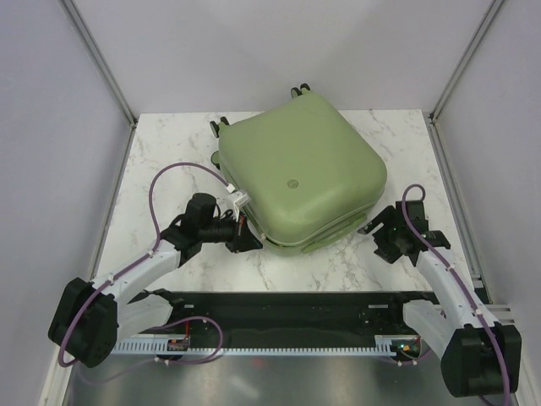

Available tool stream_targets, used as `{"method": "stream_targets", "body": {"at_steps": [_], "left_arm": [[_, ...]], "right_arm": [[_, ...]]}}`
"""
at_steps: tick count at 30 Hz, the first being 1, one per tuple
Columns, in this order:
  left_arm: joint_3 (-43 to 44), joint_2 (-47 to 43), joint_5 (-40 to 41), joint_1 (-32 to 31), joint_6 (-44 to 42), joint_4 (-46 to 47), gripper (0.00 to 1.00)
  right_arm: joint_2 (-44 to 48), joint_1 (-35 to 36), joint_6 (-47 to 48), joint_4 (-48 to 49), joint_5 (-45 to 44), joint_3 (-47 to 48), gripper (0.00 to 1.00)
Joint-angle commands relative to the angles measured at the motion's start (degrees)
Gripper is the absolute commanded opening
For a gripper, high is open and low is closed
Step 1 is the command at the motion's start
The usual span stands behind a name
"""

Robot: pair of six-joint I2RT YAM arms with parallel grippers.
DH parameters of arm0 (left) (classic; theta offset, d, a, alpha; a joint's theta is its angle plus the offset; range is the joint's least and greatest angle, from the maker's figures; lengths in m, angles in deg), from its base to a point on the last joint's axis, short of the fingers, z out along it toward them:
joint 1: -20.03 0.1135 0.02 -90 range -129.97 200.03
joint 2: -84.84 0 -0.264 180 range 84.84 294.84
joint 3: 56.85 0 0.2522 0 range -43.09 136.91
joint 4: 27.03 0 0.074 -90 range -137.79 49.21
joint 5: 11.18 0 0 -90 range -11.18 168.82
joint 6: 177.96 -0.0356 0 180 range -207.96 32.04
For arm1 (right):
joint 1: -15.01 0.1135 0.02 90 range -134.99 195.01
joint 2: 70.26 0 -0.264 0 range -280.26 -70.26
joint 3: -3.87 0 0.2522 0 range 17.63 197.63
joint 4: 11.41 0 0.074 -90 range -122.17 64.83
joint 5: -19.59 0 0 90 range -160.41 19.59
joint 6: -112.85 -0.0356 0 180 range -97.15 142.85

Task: Pack the luggage
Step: Zip the luggage at the center of the board.

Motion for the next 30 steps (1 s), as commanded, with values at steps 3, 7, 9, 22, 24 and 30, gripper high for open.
{"method": "stream_targets", "body": {"at_steps": [3,7,9,22,24,30], "left_arm": [[2.78,-0.74,1.73,0.7,-0.48,10.57,0.02],[2.61,-0.65,1.73,0.7,-0.75,10.22,0.02],[2.61,-0.65,1.47,0.7,-0.84,10.22,0.02],[2.52,-0.12,-0.46,-1.14,-2.24,10.13,0.02],[2.52,-0.38,-0.29,-2.02,-2.68,10.13,0.02],[2.78,-2.75,4.27,-8.52,-4.88,8.64,0.02]], "right_arm": [[1.84,5.11,-6.9,6.78,1.18,-0.84,0.83],[0.7,6.7,-7.53,8.63,-0.49,-0.92,0.83],[-1.14,6.79,-7.79,11.26,-0.49,-1.45,0.83],[-13.01,10.66,-9.9,23.66,-6.46,-0.67,0.04],[-13.71,11.88,-11.3,23.66,-7.17,-0.22,0.0],[-13.45,17.68,-18.24,20.15,-15.69,1.0,0.0]]}}
